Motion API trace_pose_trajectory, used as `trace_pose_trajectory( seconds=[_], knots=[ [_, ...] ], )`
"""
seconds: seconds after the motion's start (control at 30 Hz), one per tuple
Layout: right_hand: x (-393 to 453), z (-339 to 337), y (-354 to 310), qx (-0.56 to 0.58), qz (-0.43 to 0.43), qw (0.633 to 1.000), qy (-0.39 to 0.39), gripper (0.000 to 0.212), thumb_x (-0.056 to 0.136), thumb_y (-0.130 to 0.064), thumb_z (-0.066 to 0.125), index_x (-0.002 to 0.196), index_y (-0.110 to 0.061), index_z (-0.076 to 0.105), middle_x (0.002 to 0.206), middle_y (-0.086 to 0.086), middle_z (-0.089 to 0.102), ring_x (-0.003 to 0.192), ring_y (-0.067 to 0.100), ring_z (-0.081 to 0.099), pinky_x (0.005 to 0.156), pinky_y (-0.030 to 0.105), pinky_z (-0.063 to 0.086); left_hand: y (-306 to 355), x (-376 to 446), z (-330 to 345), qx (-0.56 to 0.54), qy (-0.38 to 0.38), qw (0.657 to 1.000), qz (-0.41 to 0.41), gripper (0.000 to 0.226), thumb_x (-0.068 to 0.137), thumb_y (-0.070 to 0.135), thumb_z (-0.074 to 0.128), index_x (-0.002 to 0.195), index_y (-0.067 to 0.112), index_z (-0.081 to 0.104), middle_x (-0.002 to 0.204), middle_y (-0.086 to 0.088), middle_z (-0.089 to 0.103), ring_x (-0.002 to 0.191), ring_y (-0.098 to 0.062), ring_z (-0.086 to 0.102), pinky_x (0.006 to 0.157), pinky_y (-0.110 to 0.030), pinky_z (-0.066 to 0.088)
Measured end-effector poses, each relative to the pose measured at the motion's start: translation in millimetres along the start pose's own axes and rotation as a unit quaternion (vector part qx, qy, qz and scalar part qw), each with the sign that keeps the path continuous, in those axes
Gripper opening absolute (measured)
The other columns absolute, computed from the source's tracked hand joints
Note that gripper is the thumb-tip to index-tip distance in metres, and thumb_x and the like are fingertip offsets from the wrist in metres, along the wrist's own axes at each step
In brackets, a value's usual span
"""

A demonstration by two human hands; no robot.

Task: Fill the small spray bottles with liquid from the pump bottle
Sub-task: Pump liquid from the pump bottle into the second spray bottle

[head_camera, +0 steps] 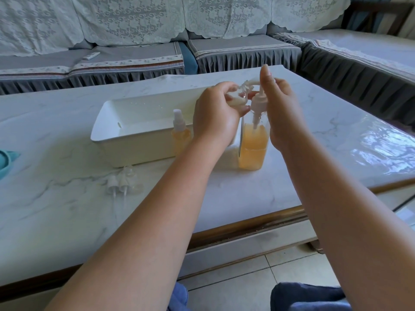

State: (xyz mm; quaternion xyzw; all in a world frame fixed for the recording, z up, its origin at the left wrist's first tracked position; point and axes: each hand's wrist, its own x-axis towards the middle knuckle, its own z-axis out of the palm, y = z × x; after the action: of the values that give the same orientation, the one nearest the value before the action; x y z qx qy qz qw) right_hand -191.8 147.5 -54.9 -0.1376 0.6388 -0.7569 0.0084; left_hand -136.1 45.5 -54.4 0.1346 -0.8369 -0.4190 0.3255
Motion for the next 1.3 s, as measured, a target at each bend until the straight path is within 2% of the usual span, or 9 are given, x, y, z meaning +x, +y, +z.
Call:
trace_pose_trajectory(
  seconds=[0.1, 0.2, 0.33, 0.4, 0.57, 0.7, 1.0, 1.17, 1.3],
  knots=[
    [-1.9, 0.6, -2.0, -0.012, 0.007, 1.0, 0.008, 0.049, 0.095, -0.054, 0.051, 0.118, -0.011, 0.055, 0.082, -0.004, 0.07, 0.067, 0.0, 0.066, 0.054, 0.014, 0.047, 0.7, -0.5, 0.0, 0.003, 0.001, 1.0, 0.0, 0.049, 0.074, 0.021, 0.081, 0.12, 0.02, 0.065, 0.107, 0.003, 0.068, 0.099, -0.014, 0.061, 0.083, -0.024, 0.046],
    [-2.6, 1.7, -3.0, -0.006, 0.01, 1.0, 0.007, 0.046, 0.094, -0.056, 0.051, 0.114, -0.014, 0.055, 0.08, -0.005, 0.071, 0.071, 0.003, 0.067, 0.058, 0.017, 0.049, 0.1, -0.7, -0.8, 0.01, 0.0, 1.0, -0.001, 0.049, 0.074, 0.022, 0.081, 0.121, 0.02, 0.065, 0.106, 0.004, 0.068, 0.097, -0.013, 0.061, 0.083, -0.023, 0.045],
    [2.0, 2.7, -0.6, -0.012, 0.0, 1.0, 0.005, 0.028, 0.098, -0.039, 0.055, 0.113, -0.016, 0.053, 0.065, -0.012, 0.071, 0.074, 0.01, 0.064, 0.065, 0.025, 0.049, -1.1, -0.1, -0.7, 0.002, -0.001, 1.0, -0.011, 0.048, 0.073, 0.02, 0.082, 0.119, 0.021, 0.065, 0.107, 0.003, 0.069, 0.097, -0.015, 0.062, 0.086, -0.028, 0.049],
    [3.5, 2.4, 1.8, -0.046, -0.02, 0.999, 0.007, 0.023, 0.098, -0.032, 0.055, 0.116, -0.018, 0.054, 0.067, -0.011, 0.07, 0.076, 0.011, 0.063, 0.069, 0.028, 0.05, -1.6, -1.2, -0.6, 0.004, -0.002, 1.0, -0.011, 0.046, 0.074, 0.018, 0.081, 0.117, 0.022, 0.066, 0.107, 0.004, 0.069, 0.097, -0.015, 0.062, 0.087, -0.028, 0.05],
    [2.3, -2.0, 3.8, -0.079, -0.049, 0.996, 0.016, 0.028, 0.096, -0.021, 0.054, 0.124, -0.021, 0.056, 0.083, -0.007, 0.065, 0.069, 0.002, 0.061, 0.063, 0.014, 0.049, -4.5, -4.6, 2.8, -0.016, -0.016, 1.0, -0.022, 0.04, 0.075, 0.01, 0.075, 0.113, 0.02, 0.068, 0.1, 0.003, 0.069, 0.095, -0.019, 0.065, 0.086, -0.035, 0.055],
    [4.7, -0.7, 4.3, -0.051, -0.03, 0.998, -0.003, 0.024, 0.098, -0.032, 0.053, 0.118, -0.018, 0.057, 0.082, -0.007, 0.068, 0.078, 0.009, 0.063, 0.071, 0.025, 0.05, -1.0, -2.1, -0.3, 0.005, -0.003, 1.0, -0.007, 0.046, 0.075, 0.015, 0.079, 0.118, 0.021, 0.066, 0.105, 0.003, 0.069, 0.097, -0.015, 0.063, 0.087, -0.029, 0.051],
    [2.0, -1.2, 0.7, -0.042, -0.001, 0.999, -0.016, 0.038, 0.098, -0.051, 0.048, 0.108, -0.015, 0.058, 0.08, -0.007, 0.069, 0.061, -0.003, 0.063, 0.054, 0.01, 0.046, 1.4, -0.8, -2.5, 0.006, 0.0, 1.0, -0.002, 0.049, 0.075, 0.021, 0.081, 0.121, 0.019, 0.064, 0.106, 0.003, 0.068, 0.095, -0.012, 0.061, 0.082, -0.023, 0.045],
    [6.4, -0.3, 0.3, -0.021, -0.001, 1.0, -0.008, 0.027, 0.099, -0.033, 0.054, 0.117, -0.012, 0.055, 0.067, -0.011, 0.069, 0.067, 0.005, 0.062, 0.06, 0.018, 0.049, -0.2, -0.1, -2.3, 0.0, -0.002, 1.0, -0.002, 0.049, 0.072, 0.02, 0.082, 0.119, 0.019, 0.066, 0.105, 0.003, 0.07, 0.097, -0.015, 0.064, 0.086, -0.029, 0.051],
    [6.9, -5.3, 4.1, -0.049, -0.017, 0.999, -0.012, 0.045, 0.082, -0.036, 0.059, 0.122, -0.016, 0.055, 0.089, -0.001, 0.069, 0.078, 0.012, 0.066, 0.072, 0.028, 0.051, -3.7, -2.1, 0.7, 0.009, -0.015, 1.0, -0.005, 0.038, 0.072, 0.015, 0.08, 0.109, 0.021, 0.07, 0.097, 0.005, 0.071, 0.091, -0.016, 0.064, 0.082, -0.03, 0.054]
  ],
)
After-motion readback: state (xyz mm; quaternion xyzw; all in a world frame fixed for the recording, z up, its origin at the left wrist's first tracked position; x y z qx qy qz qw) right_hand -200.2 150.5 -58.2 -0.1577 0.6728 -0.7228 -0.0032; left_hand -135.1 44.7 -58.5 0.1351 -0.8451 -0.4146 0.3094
